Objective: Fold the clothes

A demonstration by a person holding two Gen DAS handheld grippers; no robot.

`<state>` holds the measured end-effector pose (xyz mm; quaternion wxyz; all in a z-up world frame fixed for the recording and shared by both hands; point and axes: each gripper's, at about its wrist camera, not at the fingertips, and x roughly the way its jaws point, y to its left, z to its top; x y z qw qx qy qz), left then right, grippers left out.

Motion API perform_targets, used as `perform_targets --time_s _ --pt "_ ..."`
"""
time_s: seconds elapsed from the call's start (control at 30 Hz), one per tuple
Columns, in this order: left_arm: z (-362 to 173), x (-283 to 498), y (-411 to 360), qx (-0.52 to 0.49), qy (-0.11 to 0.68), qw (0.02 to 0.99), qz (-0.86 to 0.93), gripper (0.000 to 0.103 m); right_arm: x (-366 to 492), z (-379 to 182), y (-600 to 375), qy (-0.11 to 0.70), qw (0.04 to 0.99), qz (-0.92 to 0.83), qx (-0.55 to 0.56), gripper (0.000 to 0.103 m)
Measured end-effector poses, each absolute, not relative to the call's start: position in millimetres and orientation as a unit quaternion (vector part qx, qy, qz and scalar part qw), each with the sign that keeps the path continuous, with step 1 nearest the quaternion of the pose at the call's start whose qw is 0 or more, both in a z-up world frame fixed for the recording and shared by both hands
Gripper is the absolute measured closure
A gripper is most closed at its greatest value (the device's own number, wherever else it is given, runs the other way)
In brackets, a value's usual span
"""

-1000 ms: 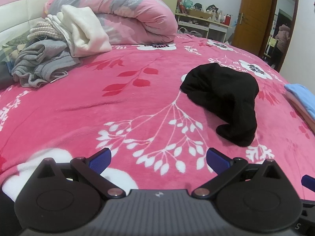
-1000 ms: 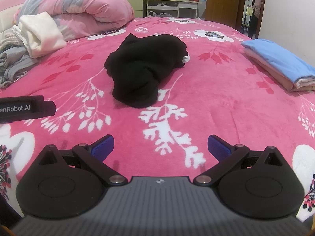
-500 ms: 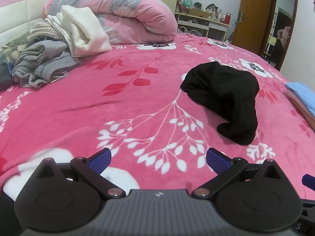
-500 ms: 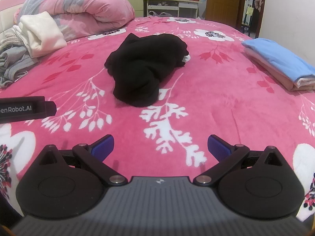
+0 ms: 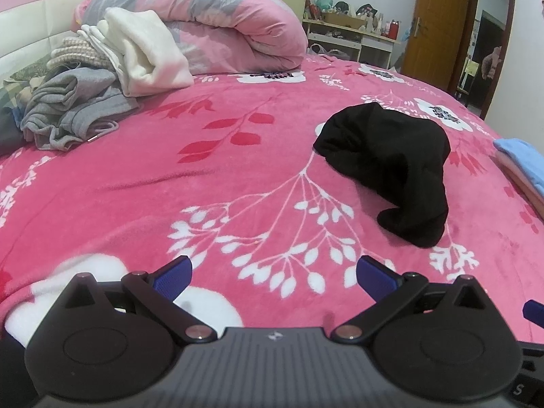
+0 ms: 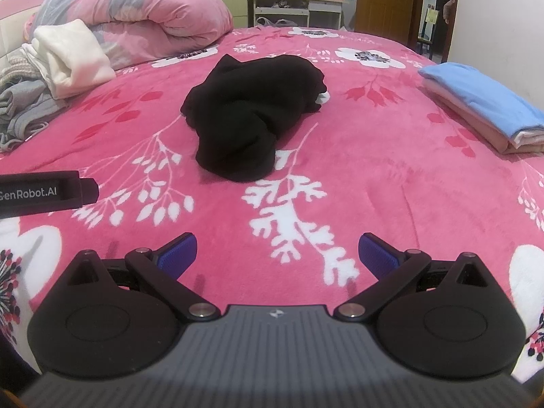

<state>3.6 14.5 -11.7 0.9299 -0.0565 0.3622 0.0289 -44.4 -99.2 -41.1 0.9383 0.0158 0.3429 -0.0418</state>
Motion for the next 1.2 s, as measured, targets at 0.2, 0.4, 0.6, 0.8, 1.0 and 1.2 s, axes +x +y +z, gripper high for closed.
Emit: perform_targets --time_s 0.2,0.4,0.6,0.8,1.0,1.2 --pt "-11.0 2.0 16.3 -0.065 0.349 0.934 0.026 0.0 -44.0 -41.9 -100.3 0.342 0.939 -0.042 0.017 0.001" --pt "-11.6 3.4 20.3 -0.092 0.338 0.937 0.012 0.0 -42.2 -45.6 -104.7 0.34 0.939 -0.044 0.021 0.001" --pt "-12.4 13.9 19.7 -0.102 0.324 0.94 -0.018 0.0 -39.2 -46.5 -119.9 0.32 0.946 -0.04 0.037 0.001" --pt "-8.5 40.1 18.8 -0.1 0.298 0.949 -0.035 0.0 -31.4 -43.3 -144.6 0.292 0.954 -0.033 0.062 0.001" --pt "-0.8 81.1 18.4 -0.115 0.274 0.952 -0.068 0.002 23.7 -30.4 -174.0 0.275 0.954 0.003 0.117 0.001" --pt "-0.6 122.6 1.1 -0.126 0.263 0.945 -0.148 0.007 92.6 -23.1 -202.2 0.257 0.949 0.042 0.177 0.001"
